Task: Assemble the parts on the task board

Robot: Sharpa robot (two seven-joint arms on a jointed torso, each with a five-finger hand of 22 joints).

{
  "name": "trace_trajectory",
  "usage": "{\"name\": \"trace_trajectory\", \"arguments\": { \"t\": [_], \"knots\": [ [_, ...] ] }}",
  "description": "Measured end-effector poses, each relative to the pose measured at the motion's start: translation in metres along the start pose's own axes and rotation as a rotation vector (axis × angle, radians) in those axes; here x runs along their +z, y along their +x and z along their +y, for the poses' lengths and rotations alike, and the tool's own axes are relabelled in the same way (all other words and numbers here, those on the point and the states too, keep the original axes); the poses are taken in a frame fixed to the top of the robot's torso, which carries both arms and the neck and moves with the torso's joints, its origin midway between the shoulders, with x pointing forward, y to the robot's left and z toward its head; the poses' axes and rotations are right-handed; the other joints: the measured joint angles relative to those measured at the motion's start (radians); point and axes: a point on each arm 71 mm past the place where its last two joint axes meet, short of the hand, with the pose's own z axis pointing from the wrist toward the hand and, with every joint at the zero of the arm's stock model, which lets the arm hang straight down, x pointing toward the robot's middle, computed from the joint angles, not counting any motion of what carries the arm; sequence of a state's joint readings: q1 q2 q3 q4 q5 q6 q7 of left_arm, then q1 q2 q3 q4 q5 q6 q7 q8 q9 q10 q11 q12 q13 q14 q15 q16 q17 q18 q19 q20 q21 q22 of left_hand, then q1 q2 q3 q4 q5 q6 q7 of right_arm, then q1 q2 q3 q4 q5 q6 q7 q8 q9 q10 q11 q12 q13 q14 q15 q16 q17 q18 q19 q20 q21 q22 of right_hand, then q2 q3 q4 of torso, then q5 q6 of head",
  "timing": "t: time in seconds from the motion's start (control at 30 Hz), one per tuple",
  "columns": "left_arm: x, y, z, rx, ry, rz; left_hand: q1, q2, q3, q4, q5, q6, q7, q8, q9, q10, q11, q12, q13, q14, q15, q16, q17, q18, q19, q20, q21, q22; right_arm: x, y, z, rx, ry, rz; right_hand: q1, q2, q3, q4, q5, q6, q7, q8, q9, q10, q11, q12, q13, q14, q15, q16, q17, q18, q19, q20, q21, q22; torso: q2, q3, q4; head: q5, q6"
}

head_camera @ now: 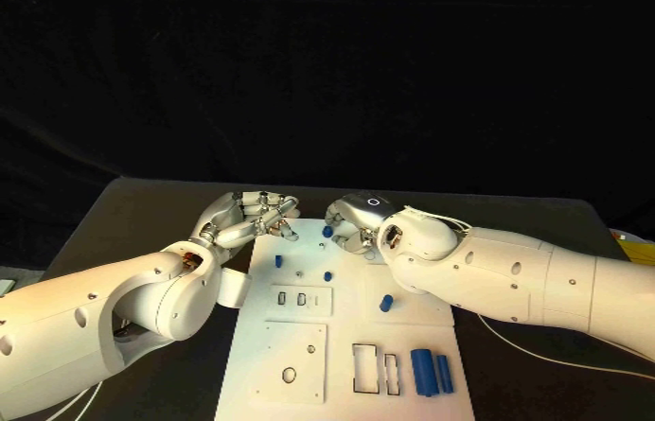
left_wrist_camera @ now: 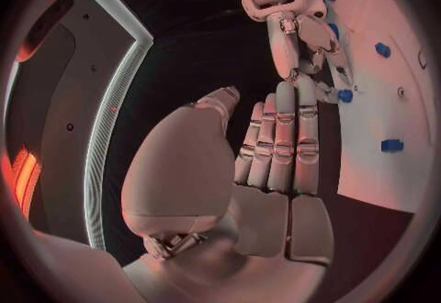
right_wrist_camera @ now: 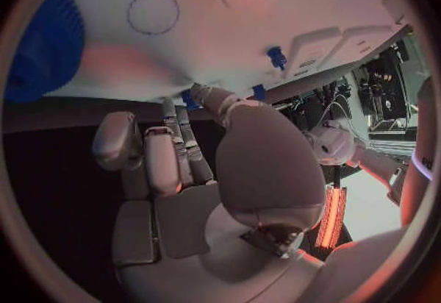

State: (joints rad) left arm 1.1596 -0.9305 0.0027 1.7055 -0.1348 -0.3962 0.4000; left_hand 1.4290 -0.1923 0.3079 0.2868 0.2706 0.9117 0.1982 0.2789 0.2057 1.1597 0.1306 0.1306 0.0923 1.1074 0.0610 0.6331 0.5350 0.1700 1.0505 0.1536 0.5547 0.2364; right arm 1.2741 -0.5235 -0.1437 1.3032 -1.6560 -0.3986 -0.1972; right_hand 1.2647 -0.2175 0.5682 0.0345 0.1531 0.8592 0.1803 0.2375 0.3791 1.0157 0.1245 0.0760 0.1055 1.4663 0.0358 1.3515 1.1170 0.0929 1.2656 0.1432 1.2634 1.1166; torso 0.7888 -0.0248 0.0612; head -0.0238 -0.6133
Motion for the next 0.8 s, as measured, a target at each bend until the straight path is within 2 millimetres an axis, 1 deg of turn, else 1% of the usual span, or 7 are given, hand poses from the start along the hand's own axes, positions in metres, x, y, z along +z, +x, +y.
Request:
{"name": "trace_trajectory", "arguments": {
  "t": [0.2,0.33,0.5,0.6,0.67,0.73,0.8],
  "knots": [
    [0.0,-0.004,0.0,0.004,-0.002,-0.008,0.0,0.0,0.0,0.0,0.0,0.0,0.0,0.0,0.0,0.0,0.0,0.0,0.0,0.0,0.0,0.0,0.0,0.0,0.0,0.0,0.0,0.0,-0.021,-0.008,-0.011,0.008,0.006,-0.011,0.0,0.0,-0.013,0.006,0.006,0.009,-0.001,0.0,0.005,0.0,0.0,0.014,0.0,0.0,0.0,0.0,-0.003,0.0,0.004,-0.004,0.0,0.003,-0.002,0.0012,-0.0035,0.003,0.003],
    [-0.001,-0.007,0.001,0.006,-0.003,-0.015,0.0,0.0,0.0,0.0,0.0,0.0,0.0,0.0,0.0,0.0,0.0,0.0,0.0,0.0,0.0,0.0,0.0,0.0,0.0,0.0,0.0,0.0,-0.035,-0.019,-0.018,0.02,0.009,-0.036,-0.005,-0.005,-0.025,0.011,0.011,0.019,-0.004,0.0,0.008,0.012,-0.008,0.031,0.002,0.0,0.0,0.0,-0.008,0.0,0.01,-0.006,0.0,0.008,-0.004,0.0024,-0.0061,0.003,0.006],
    [0.0,-0.01,0.001,0.008,-0.005,-0.021,0.0,0.0,0.0,0.0,0.0,0.0,0.0,0.0,0.0,0.0,0.0,0.0,0.0,0.0,0.0,0.0,0.0,0.0,0.0,0.0,0.0,0.0,-0.054,-0.034,-0.033,0.054,0.035,-0.074,-0.005,-0.005,-0.028,0.014,0.031,0.047,-0.011,0.0,0.014,0.078,-0.017,0.073,0.012,-0.001,-0.001,0.011,0.012,0.0,0.051,-0.011,0.036,0.06,-0.008,0.005,-0.0105,0.002,0.008],
    [0.0,-0.011,0.001,0.009,-0.005,-0.025,0.0,0.0,0.0,0.0,0.0,0.0,0.0,0.0,0.0,0.0,0.0,0.0,0.0,0.0,0.0,0.0,0.0,0.0,0.0,0.0,0.0,0.0,-0.064,-0.043,-0.043,0.095,0.063,-0.082,-0.005,-0.005,-0.027,0.016,0.036,0.05,-0.008,-0.005,0.015,0.175,-0.032,0.12,0.033,-0.001,-0.017,0.035,0.048,-0.001,0.093,-0.019,0.078,0.12,-0.011,0.0057,-0.0131,-0.001,0.009],
    [0.0,-0.012,0.002,0.009,-0.006,-0.027,0.0,0.0,0.0,0.0,0.0,0.0,0.0,0.0,0.0,0.0,0.0,0.0,0.0,0.0,0.0,0.0,0.0,0.0,0.0,0.0,0.0,0.0,-0.07,-0.047,-0.052,0.119,0.089,-0.08,-0.013,-0.015,-0.053,0.03,0.036,0.024,-0.017,-0.018,0.014,0.252,-0.046,0.168,0.067,-0.001,-0.031,0.055,0.082,-0.022,0.128,-0.03,0.116,0.173,-0.014,0.0062,-0.0154,-0.003,0.009],
    [0.0,-0.012,0.002,0.009,-0.007,-0.027,0.0,0.0,0.0,0.0,0.0,0.0,0.0,0.0,0.001,-0.004,-0.004,0.0,0.001,0.0,0.0,0.0,0.001,0.0,0.0,0.0,0.0,0.001,-0.076,-0.049,-0.064,0.144,0.125,-0.067,-0.011,-0.034,-0.097,0.039,0.05,0.002,-0.025,-0.019,0.021,0.278,-0.056,0.224,0.126,0.0,-0.041,0.072,0.108,-0.024,0.151,-0.043,0.144,0.189,-0.015,0.0069,-0.0178,-0.004,0.01],
    [0.0,-0.013,0.002,0.009,-0.007,-0.028,0.0,0.0,0.0,0.0,0.0,0.0,0.0,0.0,0.001,-0.004,-0.004,0.0,0.001,0.0,0.0,0.0,0.001,0.0,0.0,0.0,0.0,0.001,-0.08,-0.049,-0.072,0.162,0.15,-0.048,-0.009,-0.035,-0.134,0.05,0.054,-0.009,-0.031,-0.019,0.031,0.277,-0.063,0.279,0.186,0.0,-0.043,0.082,0.122,-0.024,0.162,-0.047,0.158,0.192,-0.017,0.0075,-0.0201,-0.005,0.01]
  ]
}}
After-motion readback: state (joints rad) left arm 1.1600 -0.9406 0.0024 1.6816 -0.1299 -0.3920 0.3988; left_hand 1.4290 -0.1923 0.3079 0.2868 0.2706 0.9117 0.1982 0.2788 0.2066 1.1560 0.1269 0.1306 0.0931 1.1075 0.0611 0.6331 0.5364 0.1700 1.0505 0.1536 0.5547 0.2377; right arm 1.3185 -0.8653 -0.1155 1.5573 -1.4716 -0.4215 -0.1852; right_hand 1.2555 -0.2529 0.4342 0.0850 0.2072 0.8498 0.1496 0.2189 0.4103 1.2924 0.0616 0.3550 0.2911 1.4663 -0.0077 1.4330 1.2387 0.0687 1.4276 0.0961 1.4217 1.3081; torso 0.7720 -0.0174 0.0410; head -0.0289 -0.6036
